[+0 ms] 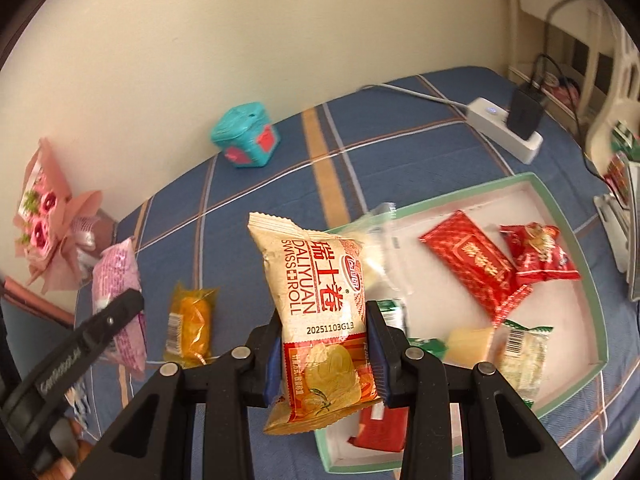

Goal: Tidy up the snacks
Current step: 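Carry the pink bread pack and Swiss roll pack over the white tray with both tools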

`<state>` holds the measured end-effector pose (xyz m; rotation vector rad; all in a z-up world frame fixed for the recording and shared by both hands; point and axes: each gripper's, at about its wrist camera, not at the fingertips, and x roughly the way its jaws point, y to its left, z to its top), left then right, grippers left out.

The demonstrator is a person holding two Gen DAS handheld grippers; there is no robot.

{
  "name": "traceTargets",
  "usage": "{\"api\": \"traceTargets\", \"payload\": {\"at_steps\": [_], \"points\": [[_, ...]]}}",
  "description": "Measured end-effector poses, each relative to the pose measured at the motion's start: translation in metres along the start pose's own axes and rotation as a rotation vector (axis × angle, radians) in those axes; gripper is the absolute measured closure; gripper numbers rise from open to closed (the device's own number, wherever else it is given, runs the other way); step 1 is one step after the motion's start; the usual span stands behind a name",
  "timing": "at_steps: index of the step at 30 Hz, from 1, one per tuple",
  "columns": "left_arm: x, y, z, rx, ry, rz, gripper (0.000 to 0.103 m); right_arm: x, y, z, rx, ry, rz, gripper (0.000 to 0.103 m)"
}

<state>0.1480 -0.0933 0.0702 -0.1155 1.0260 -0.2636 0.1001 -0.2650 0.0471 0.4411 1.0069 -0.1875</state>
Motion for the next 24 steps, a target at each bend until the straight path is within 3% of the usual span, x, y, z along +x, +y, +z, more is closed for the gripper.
{"api": "traceTargets", "payload": {"at_steps": [10, 19, 24], "points": [[0.009, -0.085, -0.017, 0.213, 0.035, -0.061, 0.064, -0.017, -0.056, 0.014, 0.134, -0.053, -0.059, 0.064], [0.022, -0.116, -0.022, 0.202, 0.056, -0.148, 0.064, -0.026, -0.095, 0.020, 0.208, -0.085, -0.157, 0.064], [0.035, -0.124, -0.021, 0.196, 0.081, -0.173, 0.064, -0.026, -0.108, 0.019, 0.235, -0.081, -0.164, 0.064]]}}
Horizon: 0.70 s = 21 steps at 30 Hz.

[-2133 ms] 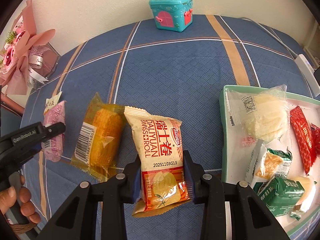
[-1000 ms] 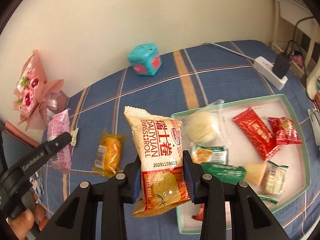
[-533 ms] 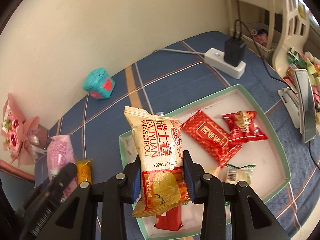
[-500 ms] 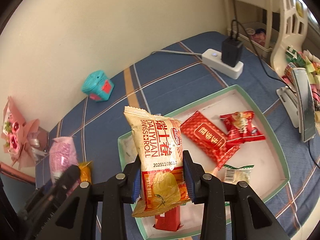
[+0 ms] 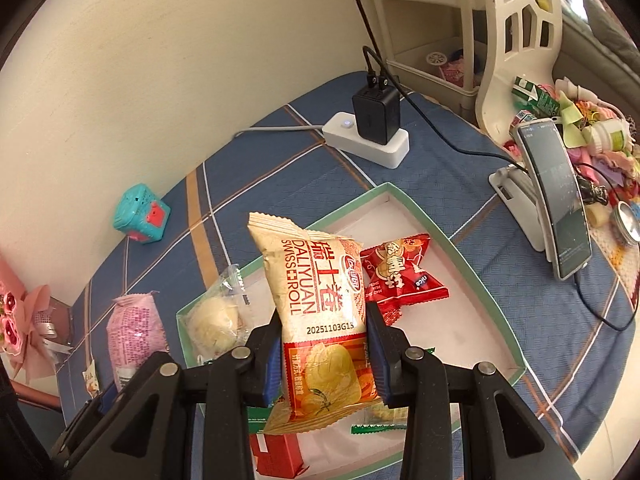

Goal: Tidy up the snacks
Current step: 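Carry the pink bread pack and Swiss roll pack over the white tray with both tools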

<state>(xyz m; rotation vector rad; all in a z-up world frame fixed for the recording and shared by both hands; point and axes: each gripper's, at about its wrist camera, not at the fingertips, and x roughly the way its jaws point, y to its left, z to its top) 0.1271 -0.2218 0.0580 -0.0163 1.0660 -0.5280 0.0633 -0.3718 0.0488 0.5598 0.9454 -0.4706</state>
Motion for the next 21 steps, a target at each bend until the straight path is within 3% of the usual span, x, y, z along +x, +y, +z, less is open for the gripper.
{"api": "traceTargets", "payload": {"at_steps": [11, 21], "points": [[0.031, -0.008, 0.000, 0.022, 0.046, 0.028, 0.064, 0.032, -0.007, -0.004, 0.005, 0.083, -0.023, 0.064], [0.046, -0.020, -0.002, 0.060, 0.066, 0.041, 0.064, 0.043, -0.010, -0.004, 0.001, 0.107, -0.044, 0.064]]}}
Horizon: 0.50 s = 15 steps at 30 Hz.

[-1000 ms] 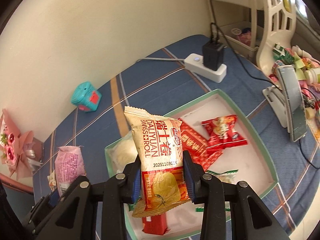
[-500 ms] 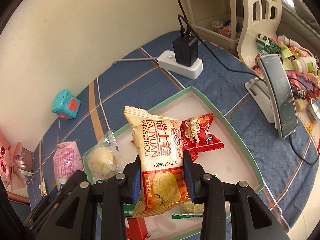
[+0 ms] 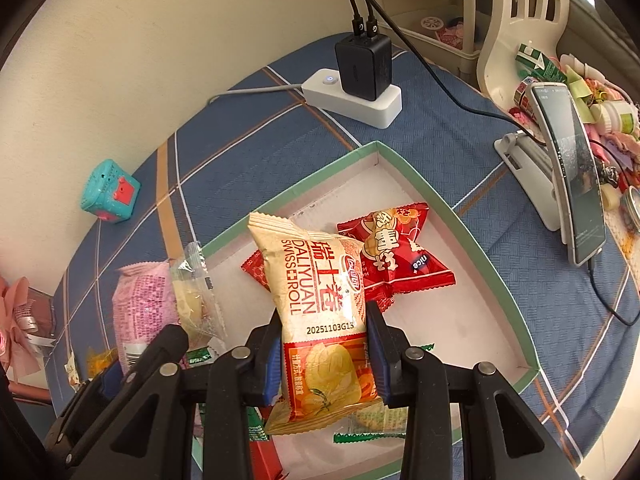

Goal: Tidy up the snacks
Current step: 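Carry the pink bread pack and Swiss roll pack over the white tray with both tools, then open both tools to drop the pink pack and Swiss roll pack into the tray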

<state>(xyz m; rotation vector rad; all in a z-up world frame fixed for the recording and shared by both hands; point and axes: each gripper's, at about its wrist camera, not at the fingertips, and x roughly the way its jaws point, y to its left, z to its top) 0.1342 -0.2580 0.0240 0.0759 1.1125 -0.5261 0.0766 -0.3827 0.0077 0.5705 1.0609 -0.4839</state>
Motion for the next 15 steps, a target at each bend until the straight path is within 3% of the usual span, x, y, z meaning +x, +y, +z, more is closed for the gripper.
{"api": "traceTargets", "payload": {"at_steps": [15], "points": [[0.0099, -0.0036, -0.0024, -0.007, 0.028, 0.000, 0.064, 0.0066, -0.0046, -0.0010, -0.003, 0.024, -0.032, 0.064]]}}
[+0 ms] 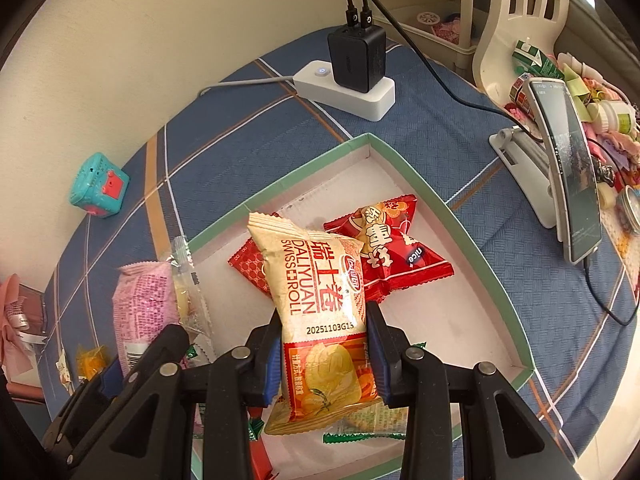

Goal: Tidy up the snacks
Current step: 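Open both tools to drop the pink pack and Swiss roll pack into the tray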

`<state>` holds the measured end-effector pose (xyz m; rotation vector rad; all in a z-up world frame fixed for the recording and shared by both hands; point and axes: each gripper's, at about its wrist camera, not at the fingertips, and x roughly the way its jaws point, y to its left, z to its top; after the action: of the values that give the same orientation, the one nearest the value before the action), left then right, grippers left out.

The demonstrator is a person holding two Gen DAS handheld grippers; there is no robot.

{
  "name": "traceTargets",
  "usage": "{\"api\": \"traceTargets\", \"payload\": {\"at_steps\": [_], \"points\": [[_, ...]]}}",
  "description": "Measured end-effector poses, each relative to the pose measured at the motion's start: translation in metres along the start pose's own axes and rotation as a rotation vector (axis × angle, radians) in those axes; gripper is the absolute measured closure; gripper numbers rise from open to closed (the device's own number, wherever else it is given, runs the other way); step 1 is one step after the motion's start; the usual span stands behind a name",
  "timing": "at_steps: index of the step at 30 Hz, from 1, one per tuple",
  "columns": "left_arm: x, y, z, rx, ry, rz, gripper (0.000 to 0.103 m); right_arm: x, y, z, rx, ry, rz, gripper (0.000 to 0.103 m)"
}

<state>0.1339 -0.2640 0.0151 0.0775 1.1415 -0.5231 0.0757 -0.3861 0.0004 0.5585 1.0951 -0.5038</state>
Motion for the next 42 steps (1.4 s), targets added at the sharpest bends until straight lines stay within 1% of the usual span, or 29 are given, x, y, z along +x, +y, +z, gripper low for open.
{"api": "traceTargets", "payload": {"at_steps": [6, 9, 14, 21, 23, 25, 29, 36, 38, 42], "points": [[0.003, 0.003, 0.000, -0.011, 0.016, -0.003, 0.064, 0.004, 0.000, 0.000, -0.001, 0.010, -0.004, 0.064], [0.004, 0.005, -0.001, -0.017, 0.028, -0.005, 0.062, 0.004, 0.001, 0.000, -0.003, 0.011, -0.005, 0.064], [0.004, 0.005, -0.001, -0.029, 0.033, -0.011, 0.055, 0.002, 0.000, 0.001, 0.005, 0.009, -0.008, 0.064], [0.000, 0.007, 0.001, -0.044, 0.039, -0.031, 0.051, -0.002, -0.001, 0.001, 0.008, 0.003, -0.003, 0.064], [-0.002, 0.008, 0.001, -0.047, 0.037, -0.035, 0.045, -0.005, -0.001, 0.002, 0.013, -0.002, 0.000, 0.064], [-0.006, 0.010, 0.002, -0.053, 0.034, -0.044, 0.043, -0.009, -0.003, 0.003, 0.018, -0.009, 0.006, 0.062], [-0.012, 0.013, 0.002, -0.060, 0.029, -0.055, 0.043, -0.017, -0.002, 0.005, 0.015, -0.026, 0.023, 0.062], [-0.024, 0.028, 0.003, -0.096, 0.023, -0.033, 0.043, -0.031, 0.000, 0.006, 0.008, -0.065, 0.032, 0.061], [-0.027, 0.037, 0.003, -0.117, 0.018, -0.015, 0.042, -0.032, 0.000, 0.006, 0.010, -0.068, 0.033, 0.059], [-0.033, 0.057, 0.001, -0.160, 0.011, 0.009, 0.042, -0.031, 0.005, 0.005, -0.009, -0.060, 0.030, 0.058]]}}
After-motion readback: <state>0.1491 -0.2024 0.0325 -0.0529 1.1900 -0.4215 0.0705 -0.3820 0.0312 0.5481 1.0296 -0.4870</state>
